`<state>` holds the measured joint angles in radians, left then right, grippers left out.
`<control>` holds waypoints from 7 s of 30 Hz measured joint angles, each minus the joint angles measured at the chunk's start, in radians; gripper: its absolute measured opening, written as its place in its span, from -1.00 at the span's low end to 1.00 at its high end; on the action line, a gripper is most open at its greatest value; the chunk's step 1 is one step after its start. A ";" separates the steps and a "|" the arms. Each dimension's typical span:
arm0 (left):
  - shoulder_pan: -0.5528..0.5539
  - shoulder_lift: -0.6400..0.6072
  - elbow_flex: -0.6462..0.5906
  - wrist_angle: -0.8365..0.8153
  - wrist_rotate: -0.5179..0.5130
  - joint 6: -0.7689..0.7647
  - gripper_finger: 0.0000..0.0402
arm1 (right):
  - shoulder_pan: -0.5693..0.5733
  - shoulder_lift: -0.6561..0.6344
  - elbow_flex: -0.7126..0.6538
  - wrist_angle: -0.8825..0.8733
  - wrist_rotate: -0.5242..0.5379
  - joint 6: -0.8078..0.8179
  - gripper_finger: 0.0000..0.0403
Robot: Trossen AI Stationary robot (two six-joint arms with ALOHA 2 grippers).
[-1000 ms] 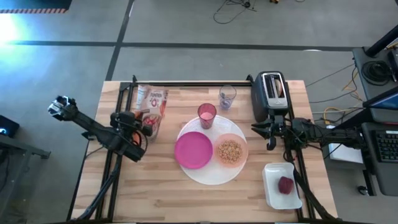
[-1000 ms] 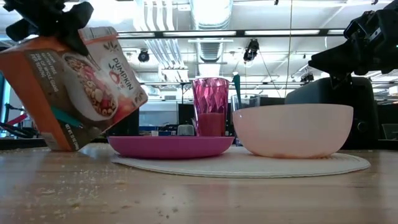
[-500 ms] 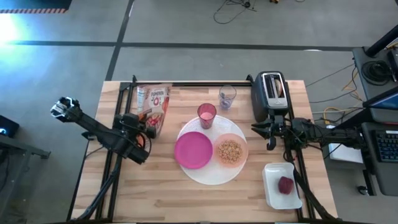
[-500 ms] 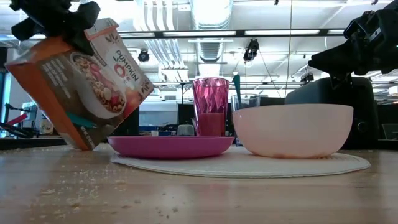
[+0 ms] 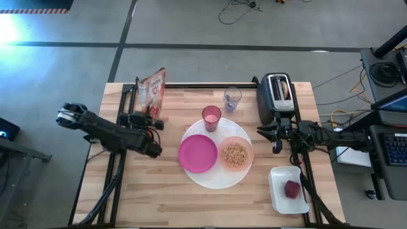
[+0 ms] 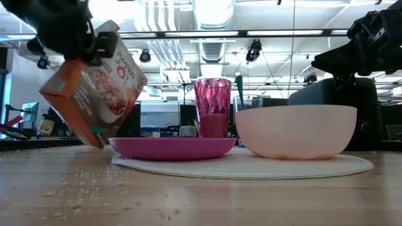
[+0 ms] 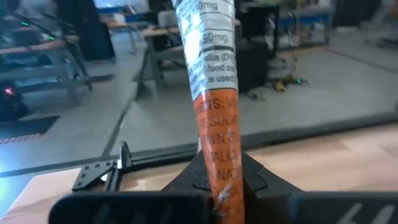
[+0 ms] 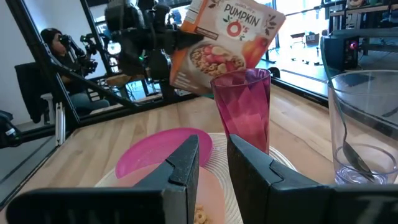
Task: Arrange a breakfast setting
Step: Pour the cereal into the orange bowl, then put the bagel on the pink plate
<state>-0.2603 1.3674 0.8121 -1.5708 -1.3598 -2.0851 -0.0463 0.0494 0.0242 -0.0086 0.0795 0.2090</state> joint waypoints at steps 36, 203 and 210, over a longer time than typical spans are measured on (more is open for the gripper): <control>0.299 0.211 -0.182 0.135 0.026 -0.151 -1.00 | 0.000 0.000 0.000 0.000 0.000 0.000 -0.64; -0.250 0.025 0.282 0.591 0.375 1.453 0.52 | 0.000 0.007 -0.003 0.117 0.074 0.028 -0.64; -0.211 -0.117 0.152 0.690 0.374 1.493 0.52 | 0.000 0.008 -0.003 0.118 0.079 0.053 -0.64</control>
<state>-0.4718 1.2502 0.9640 -0.8805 -0.9859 -0.5917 -0.0467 0.0570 0.0216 0.1098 0.1582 0.2619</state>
